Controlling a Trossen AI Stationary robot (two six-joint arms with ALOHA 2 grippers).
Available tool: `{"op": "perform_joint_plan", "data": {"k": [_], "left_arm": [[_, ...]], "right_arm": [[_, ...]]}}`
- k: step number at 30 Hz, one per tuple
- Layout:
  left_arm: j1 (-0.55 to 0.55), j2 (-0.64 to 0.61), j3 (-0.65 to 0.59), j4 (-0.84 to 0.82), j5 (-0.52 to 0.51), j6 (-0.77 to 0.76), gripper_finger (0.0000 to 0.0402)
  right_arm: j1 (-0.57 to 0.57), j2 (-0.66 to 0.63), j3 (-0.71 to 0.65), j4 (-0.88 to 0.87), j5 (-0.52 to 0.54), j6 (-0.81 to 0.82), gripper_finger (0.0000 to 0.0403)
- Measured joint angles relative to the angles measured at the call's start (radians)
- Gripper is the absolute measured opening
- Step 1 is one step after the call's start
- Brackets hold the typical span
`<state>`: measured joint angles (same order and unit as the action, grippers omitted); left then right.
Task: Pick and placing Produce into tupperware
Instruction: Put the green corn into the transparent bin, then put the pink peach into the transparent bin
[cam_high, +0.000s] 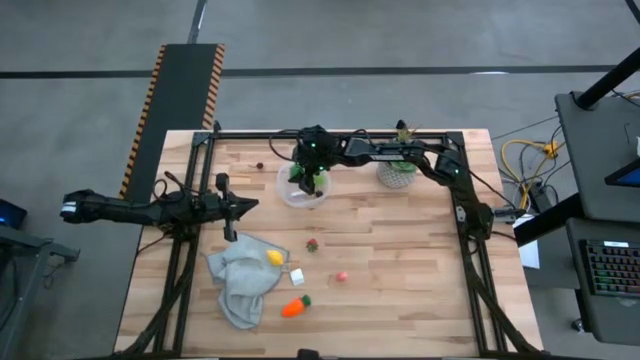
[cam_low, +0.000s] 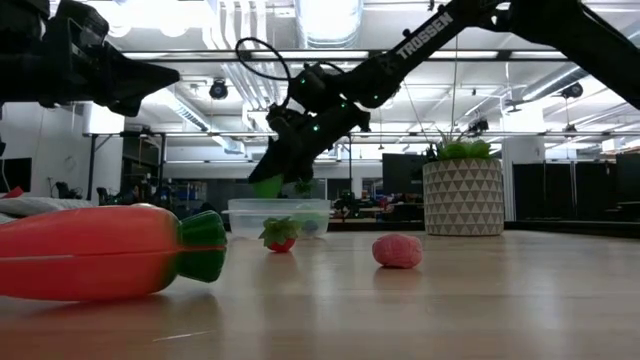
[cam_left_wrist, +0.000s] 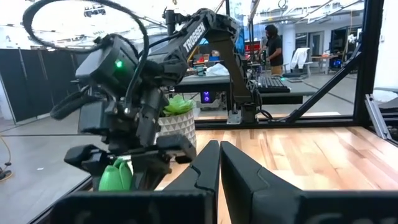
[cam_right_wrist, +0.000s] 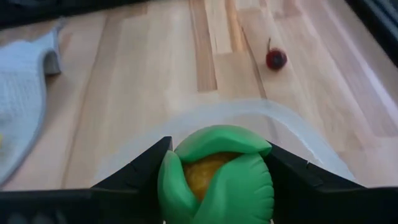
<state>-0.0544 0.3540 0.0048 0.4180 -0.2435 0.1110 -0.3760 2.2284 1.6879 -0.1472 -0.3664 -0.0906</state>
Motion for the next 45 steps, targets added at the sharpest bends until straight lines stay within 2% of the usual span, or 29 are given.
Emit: {"op": "perform_joint_plan", "data": {"k": [13, 24, 31, 39, 45], "left_arm": [[0.000, -0.002, 0.000, 0.000, 0.000, 0.000, 0.0000], [0.000, -0.004, 0.000, 0.002, 0.001, 0.001, 0.0000], [0.000, -0.004, 0.000, 0.003, 0.001, 0.001, 0.0000], [0.000, -0.004, 0.000, 0.004, 0.001, 0.001, 0.0000], [0.000, -0.003, 0.000, 0.013, 0.001, 0.001, 0.0000]], "right_arm": [[-0.004, 0.007, 0.010, -0.030, 0.001, -0.019, 0.0198], [-0.004, 0.005, 0.035, -0.052, 0.001, -0.017, 0.0262], [-0.005, -0.003, 0.043, -0.063, 0.001, -0.023, 0.0269], [-0.004, -0.110, 0.043, -0.066, 0.001, -0.061, 0.0253], [0.009, -0.260, 0.043, -0.171, -0.006, -0.092, 0.0246]]}}
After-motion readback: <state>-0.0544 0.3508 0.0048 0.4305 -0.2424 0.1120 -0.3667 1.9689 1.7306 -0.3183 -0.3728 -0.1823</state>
